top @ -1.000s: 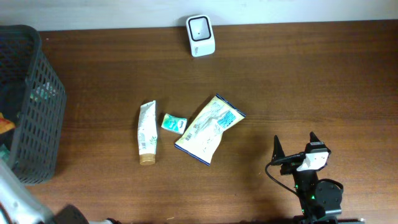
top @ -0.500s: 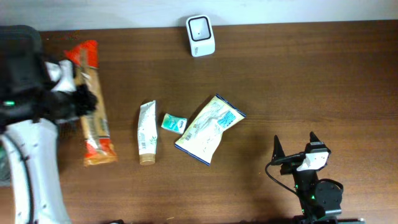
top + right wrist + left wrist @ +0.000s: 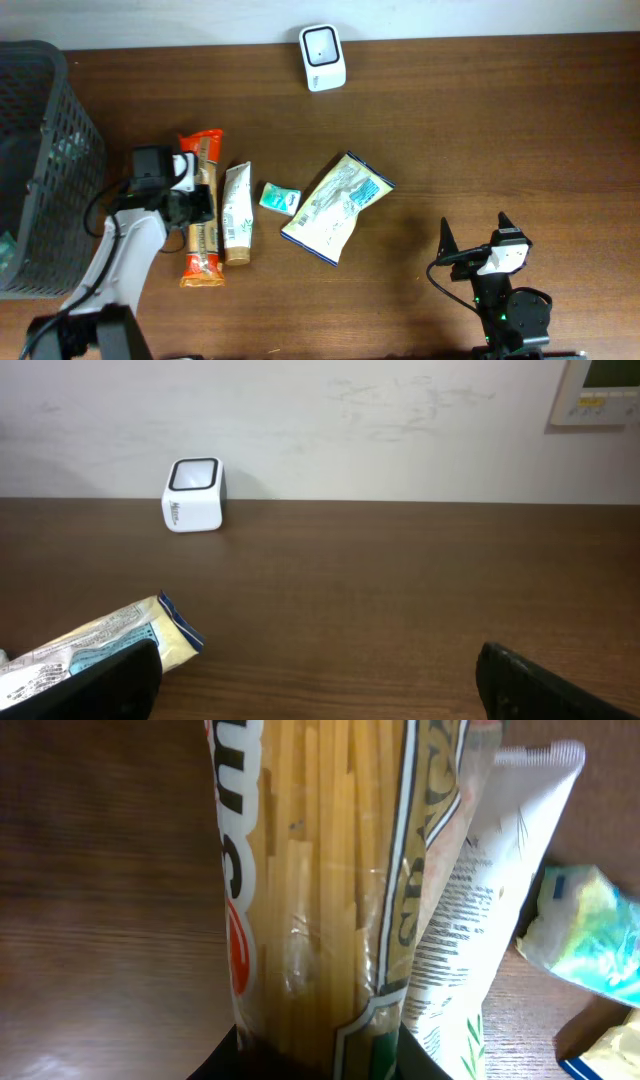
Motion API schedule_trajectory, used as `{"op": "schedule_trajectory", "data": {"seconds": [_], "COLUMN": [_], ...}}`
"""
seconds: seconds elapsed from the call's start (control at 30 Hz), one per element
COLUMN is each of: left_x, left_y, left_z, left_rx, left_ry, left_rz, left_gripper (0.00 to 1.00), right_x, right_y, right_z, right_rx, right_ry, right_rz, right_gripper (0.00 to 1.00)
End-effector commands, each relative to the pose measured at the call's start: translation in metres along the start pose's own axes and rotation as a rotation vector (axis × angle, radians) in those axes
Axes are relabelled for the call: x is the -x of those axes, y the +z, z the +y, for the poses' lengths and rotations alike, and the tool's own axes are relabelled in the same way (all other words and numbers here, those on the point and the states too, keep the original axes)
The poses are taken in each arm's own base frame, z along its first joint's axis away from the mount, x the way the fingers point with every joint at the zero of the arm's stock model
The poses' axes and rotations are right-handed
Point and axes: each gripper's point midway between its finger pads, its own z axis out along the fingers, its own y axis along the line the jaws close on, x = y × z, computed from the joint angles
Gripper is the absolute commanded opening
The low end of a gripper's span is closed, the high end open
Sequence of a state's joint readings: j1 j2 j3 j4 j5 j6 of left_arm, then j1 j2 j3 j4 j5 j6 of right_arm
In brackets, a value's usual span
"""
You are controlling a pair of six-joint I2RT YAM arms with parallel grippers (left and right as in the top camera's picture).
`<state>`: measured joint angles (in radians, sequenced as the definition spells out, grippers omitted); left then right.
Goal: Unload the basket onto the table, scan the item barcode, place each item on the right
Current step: 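Lay the spaghetti pack left of the toothpaste tube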
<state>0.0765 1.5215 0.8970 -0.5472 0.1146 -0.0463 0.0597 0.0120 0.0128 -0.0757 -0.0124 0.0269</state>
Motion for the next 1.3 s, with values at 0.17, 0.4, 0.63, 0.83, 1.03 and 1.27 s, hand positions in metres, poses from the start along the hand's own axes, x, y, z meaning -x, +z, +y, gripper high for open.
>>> {"op": "schedule_trajectory", "data": {"seconds": [0.17, 0.4, 0.63, 0.83, 1.03, 1.27], "left_x": [-0.011, 0.059, 0.159, 0.197, 0.198, 0.169], "left_y": [0.042, -0.019, -0.169, -0.277, -0.366, -0.359], "left_z": [-0.055, -0.075, -0.103, -0.045, 0.077, 0.170], "left_rx": [-0.072, -0.088, -0.114, 0.130, 0.447, 0.605], "left_ry": [0.067, 0.124, 0.250, 0.163, -0.148, -0.327], "left_rz": [0.063, -0.025, -0.334, -0.590, -0.759, -0.651], "left_gripper": [0.17, 0.91, 0.99, 0.99, 0.99, 0.98], "right_x": [-0.003, -0.003, -0.003, -0.003, -0.003, -0.003], "right_y": [0.000, 0.000, 0.000, 0.000, 0.000, 0.000], "right_z": [0.001, 0.001, 0.001, 0.001, 0.001, 0.001], "right_rx": [0.001, 0.001, 0.001, 0.001, 0.001, 0.001], "right_ry": [0.011, 0.011, 0.011, 0.011, 0.011, 0.011], "right_rz": [0.004, 0.004, 0.004, 0.004, 0.004, 0.004], "right_gripper": [0.99, 0.99, 0.99, 0.99, 0.99, 0.99]}}
